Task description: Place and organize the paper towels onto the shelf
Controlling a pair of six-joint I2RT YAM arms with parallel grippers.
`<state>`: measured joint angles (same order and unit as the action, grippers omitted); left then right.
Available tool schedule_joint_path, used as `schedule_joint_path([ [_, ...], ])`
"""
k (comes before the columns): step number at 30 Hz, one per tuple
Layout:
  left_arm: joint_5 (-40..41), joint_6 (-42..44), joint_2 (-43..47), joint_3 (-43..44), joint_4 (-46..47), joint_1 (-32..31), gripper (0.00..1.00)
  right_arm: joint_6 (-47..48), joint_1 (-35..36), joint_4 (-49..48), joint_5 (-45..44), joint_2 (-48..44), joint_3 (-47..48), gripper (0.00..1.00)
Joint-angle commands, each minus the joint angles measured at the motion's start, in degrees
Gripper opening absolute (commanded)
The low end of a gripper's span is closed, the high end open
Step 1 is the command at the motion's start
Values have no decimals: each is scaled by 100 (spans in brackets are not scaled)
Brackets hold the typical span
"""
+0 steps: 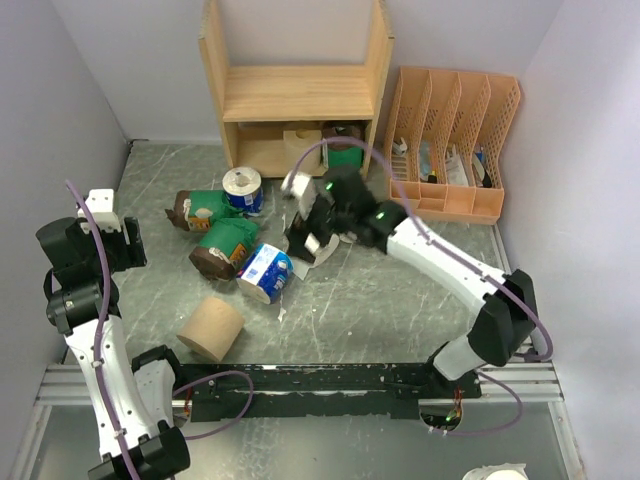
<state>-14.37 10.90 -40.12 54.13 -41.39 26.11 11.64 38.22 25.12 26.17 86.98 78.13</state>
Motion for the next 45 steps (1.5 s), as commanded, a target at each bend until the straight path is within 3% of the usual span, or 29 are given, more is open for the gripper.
schedule_joint_path([
  [1, -25, -2, -13, -34, 177, 51, 79, 1164, 735, 225, -1305, -61, -183, 100],
  [3, -5, -8, -44, -27, 188, 49, 79, 1102, 676, 114, -786, 231, 104, 100],
  [6, 12, -13, -74, -24, 183, 51, 78, 981, 293, 398, 667, 953, 1042, 100],
  [12, 25, -27, -58, -30, 187, 63, 78, 1648, 47, 2397, 2647, 3436, 3752, 99],
  [16, 1, -26, -57, -30, 181, 79, 78, 2301, 81, 3541, 3324, 4466, 5033, 99],
  [24, -5, -25, -66, -30, 180, 90, 78, 1911, 75, 2526, 3036, 4664, 4607, 98],
  [34, -40, -9, 15, -34, 178, 92, 78, 990, 110, 1786, 3053, 5275, 5083, 98],
  [45, -66, -5, 61, -34, 175, 88, 79, 835, 488, 1329, 2518, 5413, 5028, 97],
])
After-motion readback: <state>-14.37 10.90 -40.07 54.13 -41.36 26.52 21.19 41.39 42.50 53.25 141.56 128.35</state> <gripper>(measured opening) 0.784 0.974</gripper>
